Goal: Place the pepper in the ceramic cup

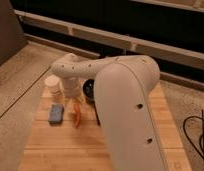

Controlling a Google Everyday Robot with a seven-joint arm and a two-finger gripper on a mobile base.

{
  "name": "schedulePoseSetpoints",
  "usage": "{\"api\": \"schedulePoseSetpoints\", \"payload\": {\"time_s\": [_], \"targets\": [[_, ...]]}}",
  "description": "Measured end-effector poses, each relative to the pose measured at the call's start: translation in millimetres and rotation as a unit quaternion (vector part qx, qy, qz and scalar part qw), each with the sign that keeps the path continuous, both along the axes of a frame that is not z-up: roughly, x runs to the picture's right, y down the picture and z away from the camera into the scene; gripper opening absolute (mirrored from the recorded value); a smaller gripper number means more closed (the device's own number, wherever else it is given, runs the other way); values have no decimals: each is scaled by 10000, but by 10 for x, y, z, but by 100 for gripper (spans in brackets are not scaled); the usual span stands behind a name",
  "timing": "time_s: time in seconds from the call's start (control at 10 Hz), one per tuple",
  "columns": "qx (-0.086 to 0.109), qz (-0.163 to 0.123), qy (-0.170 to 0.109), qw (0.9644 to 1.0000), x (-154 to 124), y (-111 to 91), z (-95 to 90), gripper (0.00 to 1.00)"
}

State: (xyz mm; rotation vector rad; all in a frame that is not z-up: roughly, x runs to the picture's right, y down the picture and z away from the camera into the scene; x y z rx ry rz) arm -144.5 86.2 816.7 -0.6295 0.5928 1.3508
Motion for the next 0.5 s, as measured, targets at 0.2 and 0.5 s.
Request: {"api": "schedulePoseSetpoints", "payload": {"time_s": [0.2,0.5], "targets": [[-35,37,24,10000,-16,20,68,65],[-82,-19,-29,10000,-72,31,149,65]]}}
